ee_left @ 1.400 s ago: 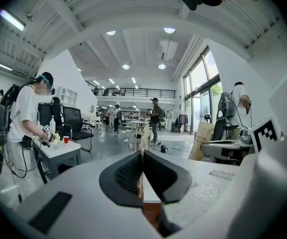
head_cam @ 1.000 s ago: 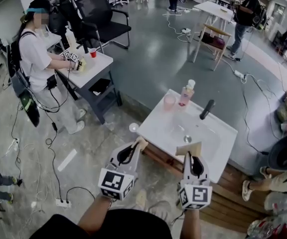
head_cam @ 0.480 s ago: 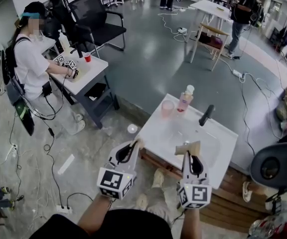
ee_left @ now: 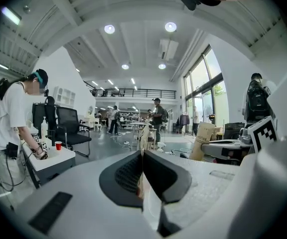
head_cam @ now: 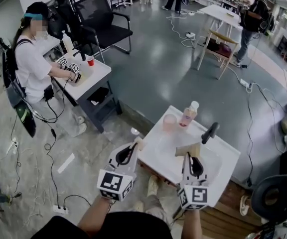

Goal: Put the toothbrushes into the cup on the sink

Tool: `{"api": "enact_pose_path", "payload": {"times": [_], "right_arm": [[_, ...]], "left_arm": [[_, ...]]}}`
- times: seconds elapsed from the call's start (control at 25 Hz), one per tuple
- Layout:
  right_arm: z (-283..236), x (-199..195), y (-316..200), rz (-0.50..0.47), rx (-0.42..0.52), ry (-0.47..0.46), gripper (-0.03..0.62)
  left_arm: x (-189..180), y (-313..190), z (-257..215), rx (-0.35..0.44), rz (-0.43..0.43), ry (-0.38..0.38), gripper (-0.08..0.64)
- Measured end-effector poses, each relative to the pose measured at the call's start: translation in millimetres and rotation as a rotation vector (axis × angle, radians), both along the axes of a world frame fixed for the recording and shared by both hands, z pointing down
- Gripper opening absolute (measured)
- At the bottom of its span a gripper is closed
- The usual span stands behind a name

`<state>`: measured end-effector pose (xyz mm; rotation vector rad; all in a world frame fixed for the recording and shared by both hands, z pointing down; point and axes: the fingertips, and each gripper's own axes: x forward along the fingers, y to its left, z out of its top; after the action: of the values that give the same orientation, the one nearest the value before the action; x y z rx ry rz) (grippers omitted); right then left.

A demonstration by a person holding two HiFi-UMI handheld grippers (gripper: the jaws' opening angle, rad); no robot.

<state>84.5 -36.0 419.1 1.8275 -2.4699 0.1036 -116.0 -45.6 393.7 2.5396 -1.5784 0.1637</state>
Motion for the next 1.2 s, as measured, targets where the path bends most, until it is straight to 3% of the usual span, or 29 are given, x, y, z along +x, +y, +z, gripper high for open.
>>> {"api": "enact_pose_path", "payload": {"times": [1.2], "right_arm": [[39,8,-171,-0.136,-0.04,-0.051,0.051]], "left_arm": [[16,-123,46,-0.108,-0.158,-0.017,0.006]]}}
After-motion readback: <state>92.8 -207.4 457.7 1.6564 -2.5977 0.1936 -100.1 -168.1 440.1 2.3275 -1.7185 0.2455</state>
